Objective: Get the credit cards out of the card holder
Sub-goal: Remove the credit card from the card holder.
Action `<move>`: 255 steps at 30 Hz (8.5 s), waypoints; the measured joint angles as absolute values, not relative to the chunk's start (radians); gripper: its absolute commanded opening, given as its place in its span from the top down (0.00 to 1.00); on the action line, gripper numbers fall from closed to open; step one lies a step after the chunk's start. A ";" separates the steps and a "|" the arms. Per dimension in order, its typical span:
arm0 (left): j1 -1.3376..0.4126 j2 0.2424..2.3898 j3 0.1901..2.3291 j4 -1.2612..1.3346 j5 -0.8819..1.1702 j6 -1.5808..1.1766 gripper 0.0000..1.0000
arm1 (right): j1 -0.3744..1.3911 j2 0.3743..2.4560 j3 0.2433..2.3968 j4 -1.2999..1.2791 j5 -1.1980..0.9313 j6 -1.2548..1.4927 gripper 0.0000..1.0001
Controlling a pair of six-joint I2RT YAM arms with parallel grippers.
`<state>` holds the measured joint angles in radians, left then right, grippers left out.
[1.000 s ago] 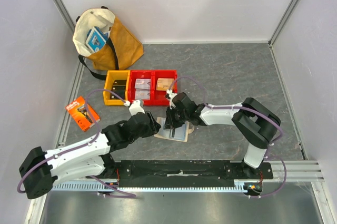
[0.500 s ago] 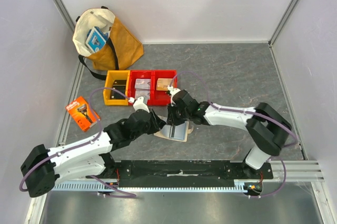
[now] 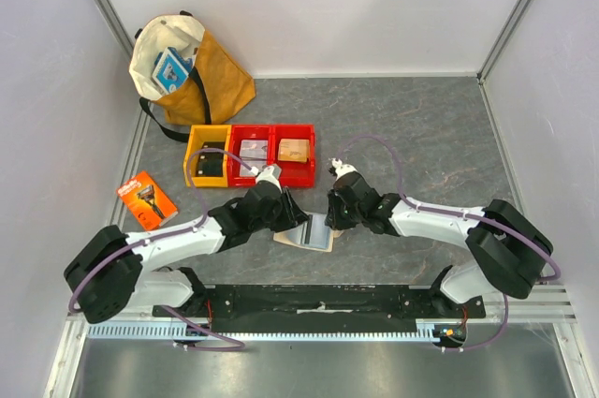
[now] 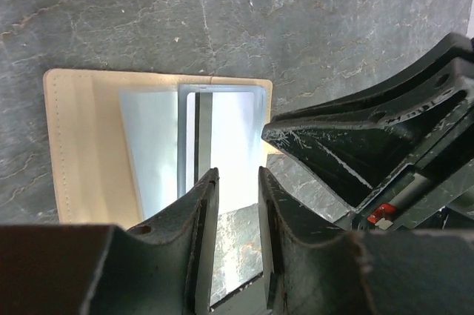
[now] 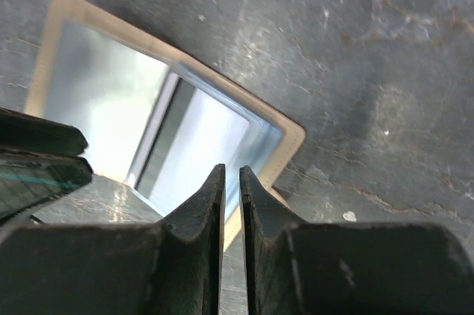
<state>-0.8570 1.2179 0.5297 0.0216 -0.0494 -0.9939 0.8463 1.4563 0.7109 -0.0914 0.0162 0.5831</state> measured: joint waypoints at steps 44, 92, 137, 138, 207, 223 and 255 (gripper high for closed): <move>-0.785 1.394 0.448 0.212 0.105 -0.996 0.58 | 0.814 1.509 0.633 0.066 -0.071 0.635 0.87; -0.748 1.289 0.207 0.533 0.157 -1.165 0.98 | 0.814 1.463 0.645 0.033 -0.092 0.623 0.74; -0.688 1.179 0.136 0.450 0.117 -1.222 0.89 | 0.776 1.579 0.619 0.206 -0.263 0.706 0.88; -0.686 1.180 0.136 0.450 0.120 -1.219 0.88 | 0.776 1.578 0.619 0.206 -0.265 0.704 0.87; -0.523 1.399 0.248 0.506 0.316 -1.110 0.74 | 0.768 1.666 0.686 0.233 -0.366 0.668 0.87; -0.513 1.425 0.255 0.514 0.326 -1.097 0.98 | 0.768 1.666 0.686 0.232 -0.366 0.661 0.87; -0.460 1.341 0.218 0.495 0.385 -1.019 0.57 | 0.768 1.666 0.693 0.220 -0.361 0.644 0.87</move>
<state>-0.4599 1.3415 0.2176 0.4950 0.3855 -1.0195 0.7681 1.6657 0.6930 0.2203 -0.3614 0.6441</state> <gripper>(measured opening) 0.420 0.131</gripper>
